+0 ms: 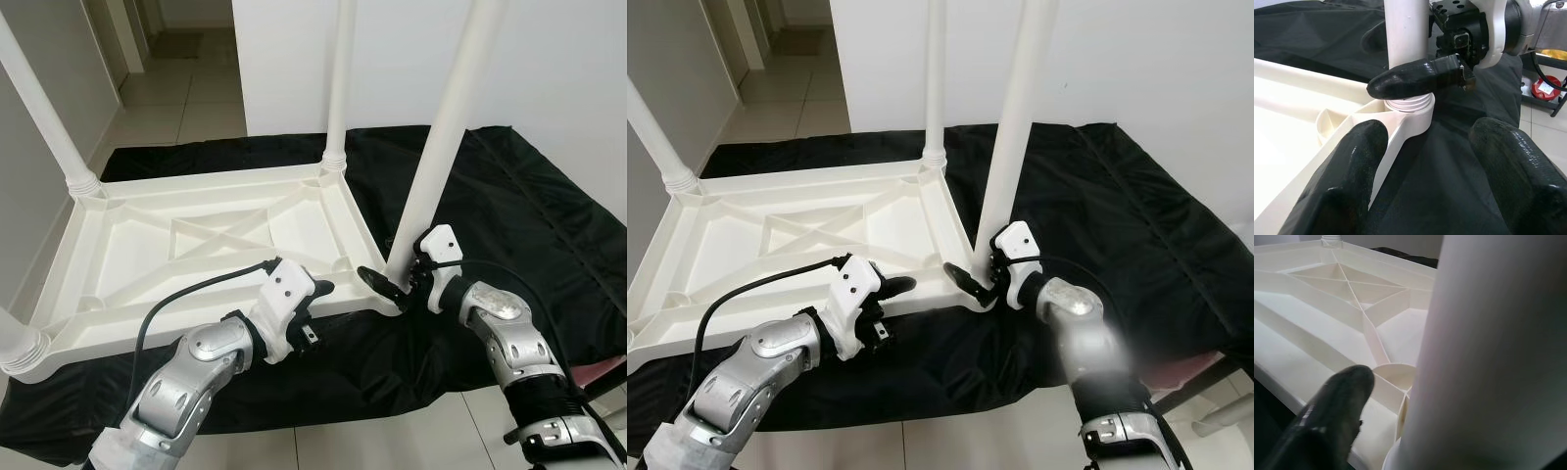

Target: Building children table

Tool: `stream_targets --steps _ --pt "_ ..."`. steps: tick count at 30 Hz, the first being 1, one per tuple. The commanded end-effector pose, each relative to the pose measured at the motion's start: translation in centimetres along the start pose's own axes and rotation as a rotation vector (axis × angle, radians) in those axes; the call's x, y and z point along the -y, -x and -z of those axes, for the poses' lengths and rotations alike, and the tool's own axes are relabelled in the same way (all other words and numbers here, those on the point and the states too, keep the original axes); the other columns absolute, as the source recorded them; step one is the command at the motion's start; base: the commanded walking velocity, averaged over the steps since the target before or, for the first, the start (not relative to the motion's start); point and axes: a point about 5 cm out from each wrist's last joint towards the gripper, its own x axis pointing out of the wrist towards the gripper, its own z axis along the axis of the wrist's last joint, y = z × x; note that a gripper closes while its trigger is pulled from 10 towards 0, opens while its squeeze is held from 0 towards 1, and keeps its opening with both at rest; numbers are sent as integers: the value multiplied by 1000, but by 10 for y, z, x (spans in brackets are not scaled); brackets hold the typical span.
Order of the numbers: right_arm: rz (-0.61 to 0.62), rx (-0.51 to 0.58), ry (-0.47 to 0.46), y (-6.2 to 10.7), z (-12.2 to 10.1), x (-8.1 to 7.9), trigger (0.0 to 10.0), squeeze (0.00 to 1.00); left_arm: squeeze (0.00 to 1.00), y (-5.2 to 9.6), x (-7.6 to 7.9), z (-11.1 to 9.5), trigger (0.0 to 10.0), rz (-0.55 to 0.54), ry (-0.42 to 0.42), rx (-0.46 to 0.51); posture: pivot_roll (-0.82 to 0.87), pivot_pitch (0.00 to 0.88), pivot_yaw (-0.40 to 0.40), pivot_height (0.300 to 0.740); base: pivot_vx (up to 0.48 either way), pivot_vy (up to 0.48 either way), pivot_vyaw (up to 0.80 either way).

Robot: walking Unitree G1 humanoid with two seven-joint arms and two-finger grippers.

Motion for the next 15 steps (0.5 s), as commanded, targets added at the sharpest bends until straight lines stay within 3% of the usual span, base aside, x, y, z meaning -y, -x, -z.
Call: stream_targets --steps 1,6,7,9,10,15 --pt "-39 -24 30 -4 1 -1 157 0 0 0 3 -1 10000 42 -9 -7 23 5 -21 740 0 0 0" --pt "-57 -40 27 -2 7 1 0 0 0 1 6 -1 10000 27 2 -5 29 10 -29 740 0 0 0" --pt "-57 -40 24 -2 7 1 4000 0 0 1 6 -1 10000 25 3 -5 29 10 -29 740 0 0 0" --pt "-57 -39 20 -3 8 1 4000 0 0 1 6 -1 10000 24 4 -5 32 18 -34 740 0 0 0" --pt "-58 -30 10 -3 7 0 10000 0 0 0 7 -1 10000 25 5 -5 31 18 -33 740 0 0 0" --pt "-33 -5 -15 -3 5 -2 10000 0 0 0 7 -1 10000 30 8 -3 25 21 -29 740 0 0 0"
